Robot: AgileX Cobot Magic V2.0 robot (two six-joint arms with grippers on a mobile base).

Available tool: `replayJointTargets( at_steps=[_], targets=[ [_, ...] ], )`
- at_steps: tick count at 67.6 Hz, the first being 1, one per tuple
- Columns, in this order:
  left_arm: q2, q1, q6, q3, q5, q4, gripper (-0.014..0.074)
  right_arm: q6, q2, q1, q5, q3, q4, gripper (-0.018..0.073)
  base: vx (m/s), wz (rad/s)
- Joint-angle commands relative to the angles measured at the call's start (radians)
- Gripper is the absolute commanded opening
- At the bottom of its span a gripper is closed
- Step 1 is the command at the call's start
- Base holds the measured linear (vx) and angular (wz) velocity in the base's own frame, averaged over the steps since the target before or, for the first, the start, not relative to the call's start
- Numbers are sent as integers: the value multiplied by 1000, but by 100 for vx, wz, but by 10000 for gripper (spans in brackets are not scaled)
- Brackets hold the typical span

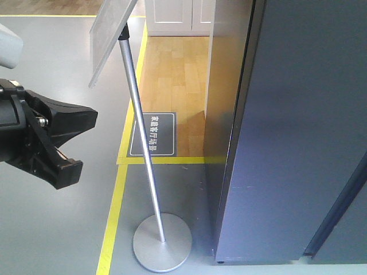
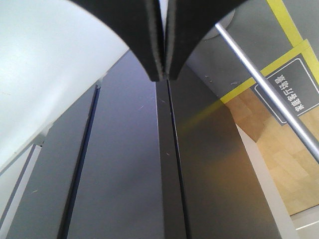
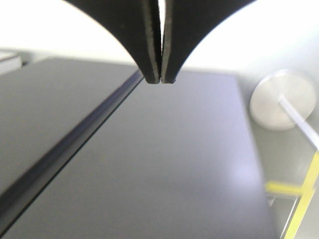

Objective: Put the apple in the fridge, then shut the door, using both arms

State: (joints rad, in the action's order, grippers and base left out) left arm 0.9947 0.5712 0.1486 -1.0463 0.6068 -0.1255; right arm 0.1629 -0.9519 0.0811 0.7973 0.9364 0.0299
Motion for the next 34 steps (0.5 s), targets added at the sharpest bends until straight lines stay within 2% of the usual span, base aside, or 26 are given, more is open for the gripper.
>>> replayJointTargets(
  at_steps=[1,23,34],
  targets=[
    [-13,-4,-6,-27,-73,-16,-6,-28,109,-9,7,-39,19,-3,0,0],
    [-13,-4,-6,-27,-73,-16,-6,-48,431,-8,241,-194,-5,-3,0,0],
    [-13,-4,-6,-27,-73,-16,-6,-47,524,-8,423,-204,-41,-3,0,0]
  ],
)
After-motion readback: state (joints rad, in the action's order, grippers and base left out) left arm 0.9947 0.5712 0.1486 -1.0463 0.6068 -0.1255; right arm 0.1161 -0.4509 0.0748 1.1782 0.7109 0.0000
